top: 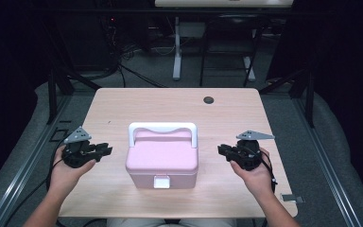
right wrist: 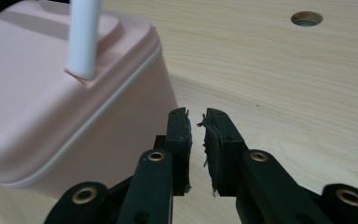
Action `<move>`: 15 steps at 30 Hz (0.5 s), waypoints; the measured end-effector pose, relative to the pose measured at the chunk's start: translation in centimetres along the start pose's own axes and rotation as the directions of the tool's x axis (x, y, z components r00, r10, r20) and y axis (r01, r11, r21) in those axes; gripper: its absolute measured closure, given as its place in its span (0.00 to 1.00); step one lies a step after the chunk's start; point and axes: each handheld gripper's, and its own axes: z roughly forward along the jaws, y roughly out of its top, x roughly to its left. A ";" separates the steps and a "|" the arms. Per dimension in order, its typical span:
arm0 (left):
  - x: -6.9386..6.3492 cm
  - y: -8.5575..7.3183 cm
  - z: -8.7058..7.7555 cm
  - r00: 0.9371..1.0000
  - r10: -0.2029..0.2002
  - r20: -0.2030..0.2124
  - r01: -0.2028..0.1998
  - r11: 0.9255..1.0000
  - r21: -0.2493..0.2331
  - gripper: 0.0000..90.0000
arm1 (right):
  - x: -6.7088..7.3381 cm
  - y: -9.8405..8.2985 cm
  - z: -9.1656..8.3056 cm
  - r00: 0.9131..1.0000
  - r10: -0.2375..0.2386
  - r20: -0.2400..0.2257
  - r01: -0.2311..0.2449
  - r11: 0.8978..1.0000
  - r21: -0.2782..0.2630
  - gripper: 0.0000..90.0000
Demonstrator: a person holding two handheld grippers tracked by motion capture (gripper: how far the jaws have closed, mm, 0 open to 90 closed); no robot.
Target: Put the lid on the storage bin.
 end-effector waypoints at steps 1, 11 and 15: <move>0.3 -0.2 0.1 1.000 -0.011 -0.002 0.011 1.000 -0.002 0.78 | -0.2 -0.2 0.1 1.000 0.001 0.007 -0.001 1.000 0.002 0.88; 1.2 -2.3 0.9 0.997 -0.064 -0.035 0.063 0.998 -0.013 0.74 | -1.8 -2.1 1.3 0.997 0.031 0.066 -0.032 0.999 0.012 0.87; 1.5 -3.2 1.2 0.995 -0.085 -0.049 0.085 0.996 -0.015 0.73 | -2.5 -2.7 1.8 0.995 0.053 0.083 -0.054 0.998 0.014 0.87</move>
